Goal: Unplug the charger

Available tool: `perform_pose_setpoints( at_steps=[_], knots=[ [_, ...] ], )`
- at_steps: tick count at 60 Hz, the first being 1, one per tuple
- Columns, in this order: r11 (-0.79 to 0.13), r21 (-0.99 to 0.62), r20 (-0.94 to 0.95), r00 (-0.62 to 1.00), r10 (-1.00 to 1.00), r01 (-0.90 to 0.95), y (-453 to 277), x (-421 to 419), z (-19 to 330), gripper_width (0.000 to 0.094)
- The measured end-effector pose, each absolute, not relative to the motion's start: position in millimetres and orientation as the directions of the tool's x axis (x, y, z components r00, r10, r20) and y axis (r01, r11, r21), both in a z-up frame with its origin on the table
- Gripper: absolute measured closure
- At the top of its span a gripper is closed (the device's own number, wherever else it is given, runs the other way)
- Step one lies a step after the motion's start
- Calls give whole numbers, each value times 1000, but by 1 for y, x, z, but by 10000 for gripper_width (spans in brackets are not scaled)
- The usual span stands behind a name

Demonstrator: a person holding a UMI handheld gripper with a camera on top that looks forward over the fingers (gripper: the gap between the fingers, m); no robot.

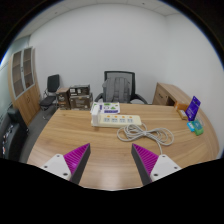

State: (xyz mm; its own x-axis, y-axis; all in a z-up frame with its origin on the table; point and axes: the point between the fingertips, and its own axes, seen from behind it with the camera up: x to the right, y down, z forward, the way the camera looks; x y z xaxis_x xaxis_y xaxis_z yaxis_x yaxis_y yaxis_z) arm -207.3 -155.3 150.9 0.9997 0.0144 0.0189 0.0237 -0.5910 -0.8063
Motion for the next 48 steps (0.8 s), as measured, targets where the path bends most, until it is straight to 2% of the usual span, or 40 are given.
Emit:
perform_pose_setpoints(
  at_steps=[16, 22, 24, 27, 33, 48],
  knots=[
    [-479, -877, 28, 1000, 3, 26, 7, -268, 107, 80],
    [-462, -887, 29, 999, -14, 19, 54, -280, 88, 118],
    [-460, -887, 45, 999, -16, 32, 66, -282, 81, 162],
    [-466, -884, 60, 998, -13, 47, 81, -286, 72, 277],
    [-447, -894, 67, 996, -66, 30, 96, -276, 68, 678],
    [-445, -895, 33, 998, -46, 9, 98, -281, 69, 788]
  ],
)
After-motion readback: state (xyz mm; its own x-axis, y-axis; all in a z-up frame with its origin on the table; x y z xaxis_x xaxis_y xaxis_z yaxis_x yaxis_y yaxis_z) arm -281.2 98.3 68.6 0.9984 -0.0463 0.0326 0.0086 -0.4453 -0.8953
